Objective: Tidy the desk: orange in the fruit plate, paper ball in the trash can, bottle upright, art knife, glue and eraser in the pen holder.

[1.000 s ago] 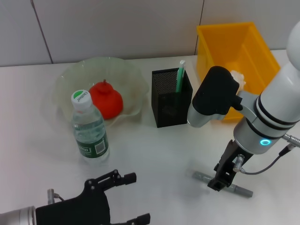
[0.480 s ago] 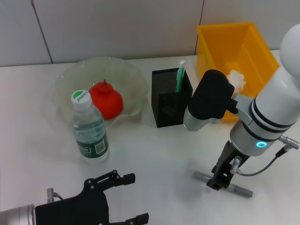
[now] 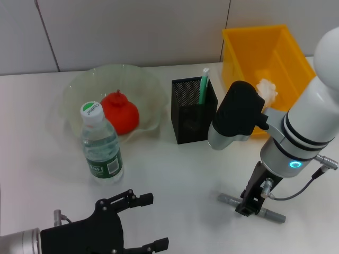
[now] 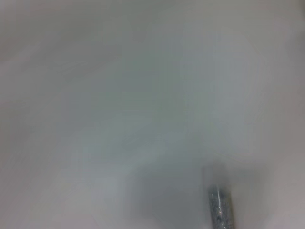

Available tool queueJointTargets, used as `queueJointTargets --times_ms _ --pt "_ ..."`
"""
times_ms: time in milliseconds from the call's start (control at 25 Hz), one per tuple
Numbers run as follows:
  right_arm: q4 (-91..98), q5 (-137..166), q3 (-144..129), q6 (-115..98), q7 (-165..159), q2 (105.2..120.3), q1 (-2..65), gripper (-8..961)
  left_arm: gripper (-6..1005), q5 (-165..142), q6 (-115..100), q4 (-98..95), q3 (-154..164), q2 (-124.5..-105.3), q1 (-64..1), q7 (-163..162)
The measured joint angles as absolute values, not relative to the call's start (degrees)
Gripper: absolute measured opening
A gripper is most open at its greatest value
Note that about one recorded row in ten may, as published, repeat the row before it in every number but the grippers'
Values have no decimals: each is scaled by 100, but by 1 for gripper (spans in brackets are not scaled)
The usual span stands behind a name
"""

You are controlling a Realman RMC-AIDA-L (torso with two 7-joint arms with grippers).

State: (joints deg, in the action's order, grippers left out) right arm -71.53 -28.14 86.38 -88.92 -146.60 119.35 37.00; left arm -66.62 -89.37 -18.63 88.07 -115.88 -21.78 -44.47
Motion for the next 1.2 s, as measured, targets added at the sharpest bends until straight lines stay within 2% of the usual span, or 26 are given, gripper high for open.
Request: queueJointTargets --times_ms 480,720,1000,1200 --pt "-7000 -2813 8675 -8877 -14630 11923 3760 246 859 -6652 -8938 -1863 8797 -11602 -2180 -4448" --pt "-6950 -2815 8641 -8943 -14608 11914 3786 127 859 -6648 -8907 -1864 8797 -11606 -2179 -4447" --pt "-8218 -3274 9683 -9271 -14410 11917 3562 145 859 -6644 -8916 -1864 8798 -11612 -2183 -4448" --pt "-8874 -4995 11039 -8760 -13650 11932 3160 157 859 -6628 -8902 -1864 8798 -11628 -2185 -4447"
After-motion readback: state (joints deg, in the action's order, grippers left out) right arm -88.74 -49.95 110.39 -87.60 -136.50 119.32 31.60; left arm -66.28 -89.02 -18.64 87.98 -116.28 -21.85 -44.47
